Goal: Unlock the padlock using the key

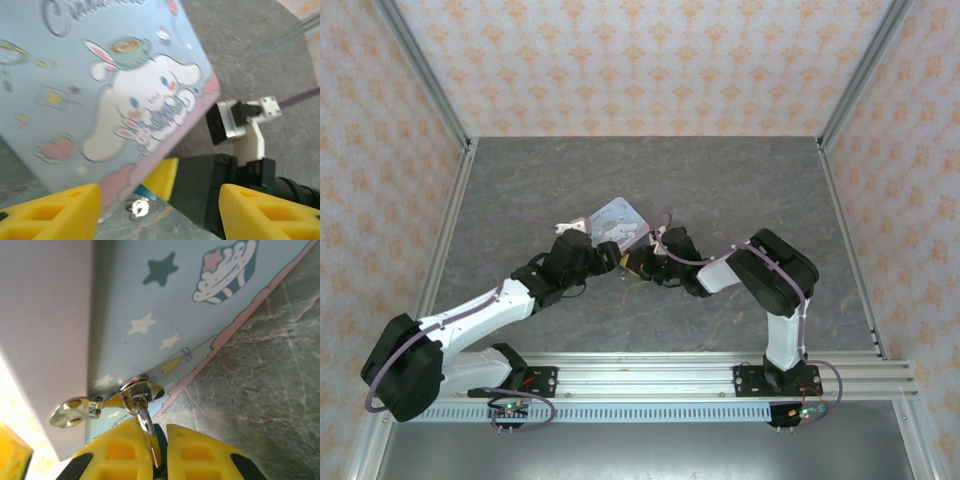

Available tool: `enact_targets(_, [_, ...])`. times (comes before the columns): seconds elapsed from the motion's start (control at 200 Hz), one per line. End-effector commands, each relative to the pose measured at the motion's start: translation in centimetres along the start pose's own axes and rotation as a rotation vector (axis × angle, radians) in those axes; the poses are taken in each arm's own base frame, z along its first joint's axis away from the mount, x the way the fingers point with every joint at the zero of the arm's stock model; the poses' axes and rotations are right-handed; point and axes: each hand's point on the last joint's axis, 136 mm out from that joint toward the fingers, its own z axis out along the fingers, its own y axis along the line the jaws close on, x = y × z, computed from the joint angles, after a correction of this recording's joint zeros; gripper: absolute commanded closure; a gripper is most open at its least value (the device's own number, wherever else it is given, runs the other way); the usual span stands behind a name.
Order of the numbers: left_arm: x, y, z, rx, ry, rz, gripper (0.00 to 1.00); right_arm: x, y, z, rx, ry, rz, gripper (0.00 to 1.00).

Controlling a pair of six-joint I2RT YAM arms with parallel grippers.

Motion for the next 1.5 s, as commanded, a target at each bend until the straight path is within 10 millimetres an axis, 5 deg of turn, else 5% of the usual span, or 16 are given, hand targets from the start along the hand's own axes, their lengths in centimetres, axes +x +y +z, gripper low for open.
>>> enact_targets(0.0, [-0.3, 2.5, -0.4, -0.146, 0.039, 0.035, 0.35, 2.1, -6.2, -1.1, 0.216, 0.050, 0.059, 1.00])
enact_targets(0.24, [0.6, 5.1, 1.5, -0.281, 0.097, 0.090, 0.34, 2.4, -7.4, -1.7, 0.269, 0.060, 0.040, 1.00])
enact_targets(0.621, [1.1, 7.9, 3.6, -0.390, 0.117, 0.075, 0.33, 1.5, -5.6, -1.3, 0.196, 0.037, 0.053, 1.00])
enact_targets(1.151, [4.8, 10.2, 5.2, -0.407, 0.205, 0.020, 0.36, -1.6, -3.0, -1.7, 0.055, -0.096, 0.119, 1.00])
enact_targets(1.491, [6.4, 10.6, 6.4, -0.399, 0.255, -0.001, 0.39, -3.2, -3.4, -2.2, 0.045, -0.134, 0.146, 1.00])
